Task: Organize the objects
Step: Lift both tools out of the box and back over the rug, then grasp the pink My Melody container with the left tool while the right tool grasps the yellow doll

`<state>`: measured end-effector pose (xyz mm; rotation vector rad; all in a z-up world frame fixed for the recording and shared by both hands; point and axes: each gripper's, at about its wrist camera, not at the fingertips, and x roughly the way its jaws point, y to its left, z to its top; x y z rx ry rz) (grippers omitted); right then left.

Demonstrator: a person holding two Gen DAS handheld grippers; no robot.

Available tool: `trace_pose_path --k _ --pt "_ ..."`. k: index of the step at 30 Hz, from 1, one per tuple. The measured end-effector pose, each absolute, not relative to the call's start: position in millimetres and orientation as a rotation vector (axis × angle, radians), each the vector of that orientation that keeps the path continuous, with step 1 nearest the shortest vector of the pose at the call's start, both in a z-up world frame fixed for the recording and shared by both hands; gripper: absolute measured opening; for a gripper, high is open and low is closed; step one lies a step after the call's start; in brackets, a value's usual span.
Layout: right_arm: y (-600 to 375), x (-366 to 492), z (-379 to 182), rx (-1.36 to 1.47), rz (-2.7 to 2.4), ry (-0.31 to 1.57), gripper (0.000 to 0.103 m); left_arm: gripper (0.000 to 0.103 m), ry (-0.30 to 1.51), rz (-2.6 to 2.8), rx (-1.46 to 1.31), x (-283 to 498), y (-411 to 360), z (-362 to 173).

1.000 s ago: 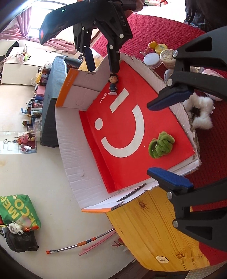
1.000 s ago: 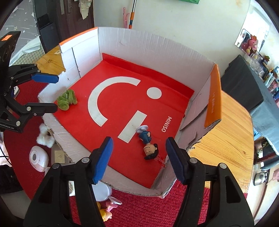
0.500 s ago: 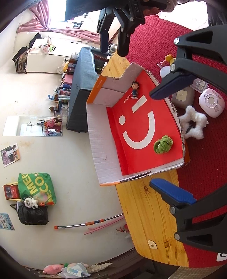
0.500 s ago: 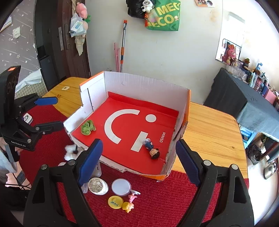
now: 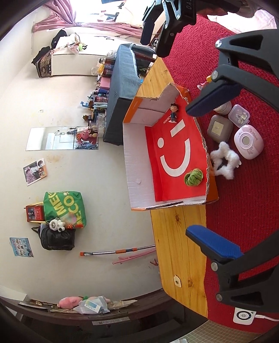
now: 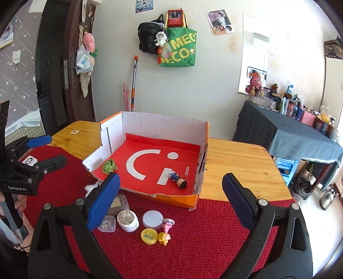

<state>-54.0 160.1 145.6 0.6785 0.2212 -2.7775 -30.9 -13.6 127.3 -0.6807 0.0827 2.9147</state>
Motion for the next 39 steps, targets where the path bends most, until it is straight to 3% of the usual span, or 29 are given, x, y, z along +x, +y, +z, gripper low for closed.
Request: trace_pose_path --k 21,39 --pt "173 -43 55 0.861 -2.825 0.057 0.098 0.103 -0.106 2.89 -1.052 -20 -5 30" --pt "176 -50 36 0.961 -2.78 0.043 0.098 0.103 -0.007 2.861 -1.126 -34 8 31"
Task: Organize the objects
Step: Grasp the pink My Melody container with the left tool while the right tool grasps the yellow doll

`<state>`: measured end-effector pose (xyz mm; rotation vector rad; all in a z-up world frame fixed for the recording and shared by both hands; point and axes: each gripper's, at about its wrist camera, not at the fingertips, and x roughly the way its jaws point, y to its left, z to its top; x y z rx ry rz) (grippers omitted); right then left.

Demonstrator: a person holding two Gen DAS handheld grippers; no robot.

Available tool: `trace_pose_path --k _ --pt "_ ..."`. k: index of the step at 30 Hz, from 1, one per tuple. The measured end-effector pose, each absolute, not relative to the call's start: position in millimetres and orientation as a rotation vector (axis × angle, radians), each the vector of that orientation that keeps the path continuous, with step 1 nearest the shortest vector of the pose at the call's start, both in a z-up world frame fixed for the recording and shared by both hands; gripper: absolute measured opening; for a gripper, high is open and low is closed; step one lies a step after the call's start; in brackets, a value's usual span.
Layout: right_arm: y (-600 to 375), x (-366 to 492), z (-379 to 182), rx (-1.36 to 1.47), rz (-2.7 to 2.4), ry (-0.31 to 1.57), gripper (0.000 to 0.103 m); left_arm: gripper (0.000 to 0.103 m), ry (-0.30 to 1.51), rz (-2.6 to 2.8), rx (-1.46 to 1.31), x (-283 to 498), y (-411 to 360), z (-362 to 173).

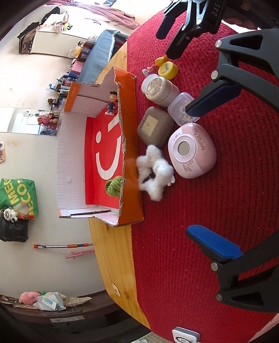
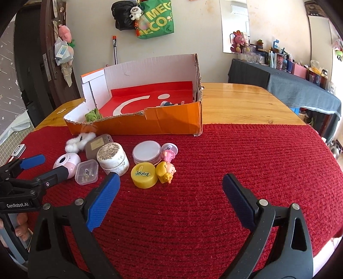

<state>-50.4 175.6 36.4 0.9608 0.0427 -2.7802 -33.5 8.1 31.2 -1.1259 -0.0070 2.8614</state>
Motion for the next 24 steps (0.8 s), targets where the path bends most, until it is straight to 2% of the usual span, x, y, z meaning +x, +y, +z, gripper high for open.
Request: trace_pose_path --k 17,22,24 --pt "181 -53 35 0.98 -2.784 0.043 0.098 0.102 0.057 2.827 -1.191 -38 -17 28" --pt "184 -59 36 0.996 -2.785 0.043 0.098 0.101 0.004 2.753 -1.198 -43 -16 28" --pt "185 -62 37 1.011 -2.796 0.05 0.098 0.097 -0.015 2.736 -1.204 -47 -16 27"
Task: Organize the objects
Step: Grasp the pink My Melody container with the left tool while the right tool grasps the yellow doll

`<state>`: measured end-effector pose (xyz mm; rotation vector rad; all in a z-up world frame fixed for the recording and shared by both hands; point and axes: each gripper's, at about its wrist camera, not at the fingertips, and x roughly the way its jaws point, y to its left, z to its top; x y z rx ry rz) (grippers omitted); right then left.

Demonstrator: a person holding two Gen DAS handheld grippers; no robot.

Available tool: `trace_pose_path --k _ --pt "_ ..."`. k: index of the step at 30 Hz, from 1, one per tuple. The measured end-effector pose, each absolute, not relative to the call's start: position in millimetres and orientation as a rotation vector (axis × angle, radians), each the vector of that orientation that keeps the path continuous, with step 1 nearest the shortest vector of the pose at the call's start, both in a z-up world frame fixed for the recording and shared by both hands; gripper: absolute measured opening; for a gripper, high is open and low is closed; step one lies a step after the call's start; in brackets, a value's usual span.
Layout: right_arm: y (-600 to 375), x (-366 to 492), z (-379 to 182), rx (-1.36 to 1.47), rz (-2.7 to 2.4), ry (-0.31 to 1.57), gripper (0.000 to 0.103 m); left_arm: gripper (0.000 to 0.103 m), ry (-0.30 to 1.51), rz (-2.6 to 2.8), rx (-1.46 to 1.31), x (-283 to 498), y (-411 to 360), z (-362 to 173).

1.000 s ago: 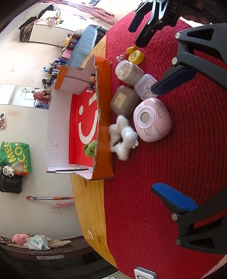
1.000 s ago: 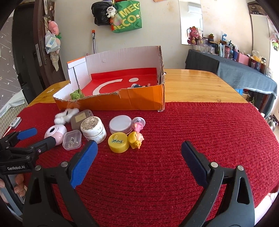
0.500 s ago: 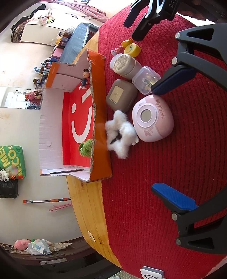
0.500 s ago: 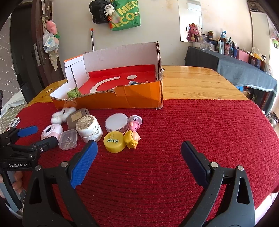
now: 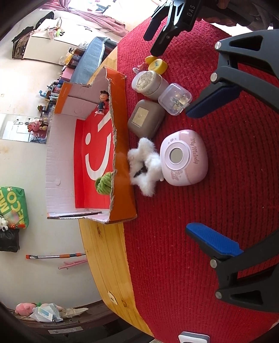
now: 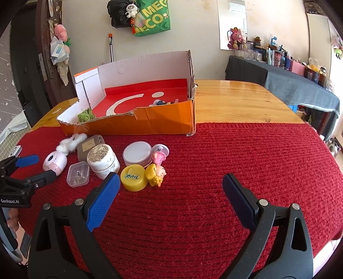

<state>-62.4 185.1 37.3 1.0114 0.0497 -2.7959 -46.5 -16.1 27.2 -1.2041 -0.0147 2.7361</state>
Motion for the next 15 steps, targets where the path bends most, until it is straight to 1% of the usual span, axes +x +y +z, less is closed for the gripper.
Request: trace_pose_path --k 5,8,13,15 --pt "188 -75 35 1.082 -2.835 0.104 0.098 0.097 -0.007 2.733 -1.211 -53 -13 25" --pt "190 -79 32 1.113 -2.818 0.096 0.098 0.097 -0.002 2.729 -1.217 -54 -13 24" --pt "194 -82 34 1.145 -2.849 0.16 0.098 0.097 0.007 2.74 -1.23 -56 -19 24" --pt "201 -82 35 1.157 -2.85 0.143 0.098 0.097 -0.001 2.73 -1.234 -56 -22 24"
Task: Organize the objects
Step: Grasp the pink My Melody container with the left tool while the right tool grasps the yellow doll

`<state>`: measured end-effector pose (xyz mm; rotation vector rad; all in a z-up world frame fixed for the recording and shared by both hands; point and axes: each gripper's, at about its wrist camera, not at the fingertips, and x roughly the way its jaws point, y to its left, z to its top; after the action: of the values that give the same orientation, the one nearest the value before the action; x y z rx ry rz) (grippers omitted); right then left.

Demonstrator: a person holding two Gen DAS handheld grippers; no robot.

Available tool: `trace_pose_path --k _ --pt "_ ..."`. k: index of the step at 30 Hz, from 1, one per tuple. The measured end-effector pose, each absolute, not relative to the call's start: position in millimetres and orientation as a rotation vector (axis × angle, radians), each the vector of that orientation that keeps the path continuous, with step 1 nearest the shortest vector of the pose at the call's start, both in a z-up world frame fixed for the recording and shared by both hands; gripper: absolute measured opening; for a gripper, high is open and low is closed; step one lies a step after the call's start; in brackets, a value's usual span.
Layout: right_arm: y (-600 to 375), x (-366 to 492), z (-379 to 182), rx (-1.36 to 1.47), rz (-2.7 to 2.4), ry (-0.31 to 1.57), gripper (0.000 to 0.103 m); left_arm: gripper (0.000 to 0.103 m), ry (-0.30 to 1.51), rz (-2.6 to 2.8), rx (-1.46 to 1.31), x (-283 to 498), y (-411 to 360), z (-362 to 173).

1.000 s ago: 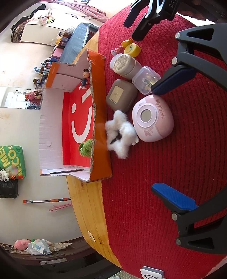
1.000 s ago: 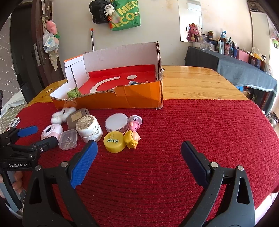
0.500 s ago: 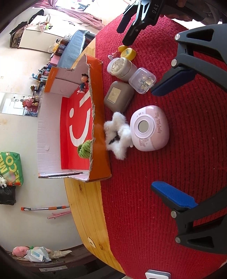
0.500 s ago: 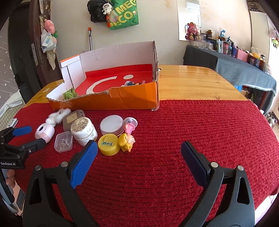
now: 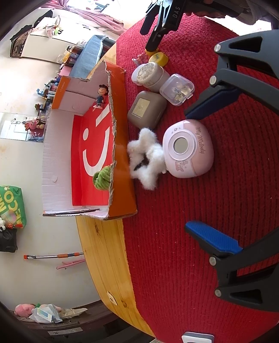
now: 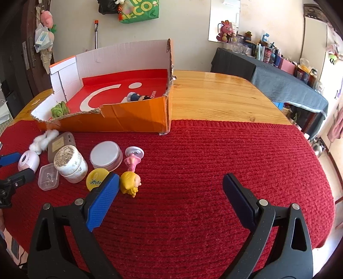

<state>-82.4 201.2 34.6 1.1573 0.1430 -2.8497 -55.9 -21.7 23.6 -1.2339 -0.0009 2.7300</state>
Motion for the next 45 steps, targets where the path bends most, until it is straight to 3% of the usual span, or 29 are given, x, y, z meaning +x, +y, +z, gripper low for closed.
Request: trace_pose_path --k 10,18,22,26,28,30,33,45 --pt "187 -91 30 1.192 -2.779 0.236 0.097 0.082 0.045 2.662 -1.212 -64 -4 23" --pt "180 -99 29 1.213 -2.723 0.261 0.081 0.064 0.026 2.651 -1.185 -63 -4 23" --pt "180 -105 28 1.211 -2.683 0.233 0.079 0.056 -0.015 2.645 -1.164 -62 -9 23" --pt "179 -103 27 1.19 -2.663 0.227 0.064 0.056 -0.041 2.643 -1.151 -62 -10 23" --pt "177 -99 28 1.167 -2.652 0.238 0.053 0.056 -0.05 2.646 -1.143 -61 -10 23" --pt "175 -95 27 1.142 -2.642 0.238 0.032 0.056 -0.072 2.644 -1.137 -59 -11 24" --pt "173 -91 27 1.118 -2.63 0.218 0.02 0.056 -0.088 2.637 -1.129 -56 -11 26" --pt "174 -77 53 1.013 -2.644 0.162 0.02 0.056 -0.065 2.655 -1.036 -42 -4 47"
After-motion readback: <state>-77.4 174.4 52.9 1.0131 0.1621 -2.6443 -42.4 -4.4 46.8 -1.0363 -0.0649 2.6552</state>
